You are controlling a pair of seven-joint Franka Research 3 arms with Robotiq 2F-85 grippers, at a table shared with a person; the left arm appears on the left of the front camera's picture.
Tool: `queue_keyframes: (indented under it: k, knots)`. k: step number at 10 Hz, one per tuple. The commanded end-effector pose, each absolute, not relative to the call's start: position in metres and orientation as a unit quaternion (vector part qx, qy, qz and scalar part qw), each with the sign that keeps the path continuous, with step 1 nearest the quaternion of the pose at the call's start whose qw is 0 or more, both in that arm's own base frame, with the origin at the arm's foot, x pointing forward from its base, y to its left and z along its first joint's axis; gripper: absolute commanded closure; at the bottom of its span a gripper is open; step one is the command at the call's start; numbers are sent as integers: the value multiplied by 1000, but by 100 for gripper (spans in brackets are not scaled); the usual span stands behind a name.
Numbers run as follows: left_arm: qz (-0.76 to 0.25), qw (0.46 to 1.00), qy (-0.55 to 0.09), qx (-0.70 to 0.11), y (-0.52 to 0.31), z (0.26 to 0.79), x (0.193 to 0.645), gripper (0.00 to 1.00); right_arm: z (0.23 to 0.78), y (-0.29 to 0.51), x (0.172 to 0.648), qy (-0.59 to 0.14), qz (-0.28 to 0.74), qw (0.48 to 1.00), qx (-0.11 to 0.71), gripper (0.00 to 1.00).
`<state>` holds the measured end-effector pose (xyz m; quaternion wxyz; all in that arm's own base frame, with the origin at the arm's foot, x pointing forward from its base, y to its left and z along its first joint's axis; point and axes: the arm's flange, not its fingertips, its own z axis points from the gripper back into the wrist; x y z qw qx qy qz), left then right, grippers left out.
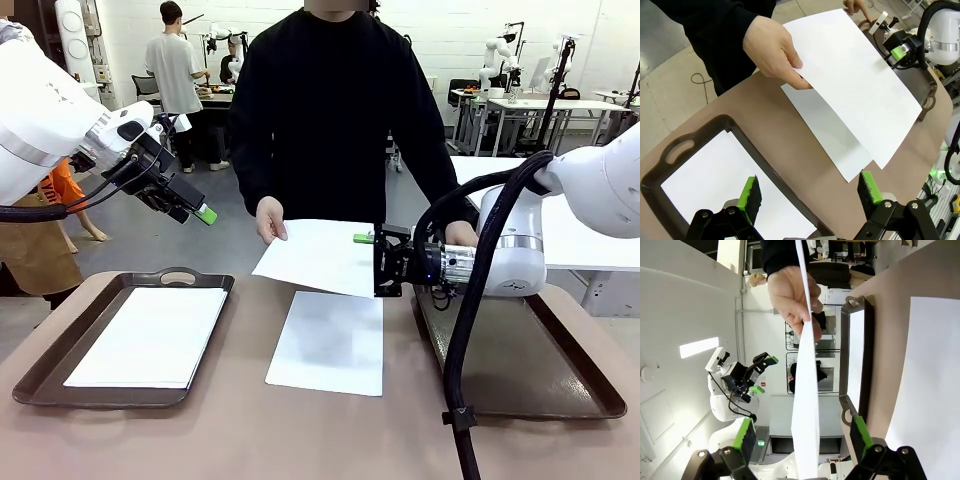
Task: Sort the A4 documents.
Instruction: Receive the A4 Paper.
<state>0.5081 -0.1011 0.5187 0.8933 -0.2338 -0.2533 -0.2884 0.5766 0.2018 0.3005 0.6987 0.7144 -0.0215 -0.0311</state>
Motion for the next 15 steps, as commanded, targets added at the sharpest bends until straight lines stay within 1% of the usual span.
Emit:
queue_keyframes:
  k: [1, 2, 3, 4, 5, 6, 7, 8, 9, 10, 11, 12, 13, 14, 15]
  knots:
    - [-286, 893, -257, -232, -100, 519, 508, 0, 302, 202, 584, -12, -33, 698, 716, 0]
    - [-286, 893, -257, -232, -100, 519, 508, 0, 303, 202, 583, -14, -35, 698, 715, 0]
    - [-286, 893, -257, -232, -100, 519, 508, 0, 304, 203, 584, -16, -36, 700, 713, 2]
    - [-286, 893, -257, -232, -100, 519, 508, 0, 304, 204, 584, -15, -34, 704, 709, 17]
    - [-286, 893, -257, -232, -100, 519, 508, 0, 305, 203, 584, -13, -36, 706, 707, 20]
    - [-286, 893, -257, -232, -100, 519, 508, 0, 307, 203, 584, -11, -36, 708, 705, 35]
    - [-286, 893, -257, -232, -100, 519, 508, 0, 307, 203, 585, -10, -37, 709, 704, 38]
    - [-286, 893, -257, -232, -100, 519, 508, 0, 307, 203, 586, -10, -39, 710, 703, 54]
    - [-286, 893, -257, -232, -100, 519, 508, 0, 306, 202, 586, -9, -40, 711, 702, 56]
    - [-286, 893, -257, -232, -100, 519, 508, 0, 306, 202, 586, -8, -42, 712, 701, 72]
    - [-286, 893, -257, -232, -100, 519, 508, 0, 305, 201, 585, -7, -44, 712, 701, 74]
    - [-286, 893, -257, -232, -100, 519, 508, 0, 305, 201, 585, -6, -47, 711, 701, 90]
    - [-286, 893, -257, -232, -100, 519, 508, 0, 305, 201, 585, -4, -47, 711, 701, 92]
    - [-286, 893, -257, -232, -100, 519, 508, 0, 305, 201, 585, -2, -46, 711, 702, 100]
    - [-286, 893, -257, -232, -100, 519, 508, 0, 304, 201, 583, 1, -46, 711, 701, 92]
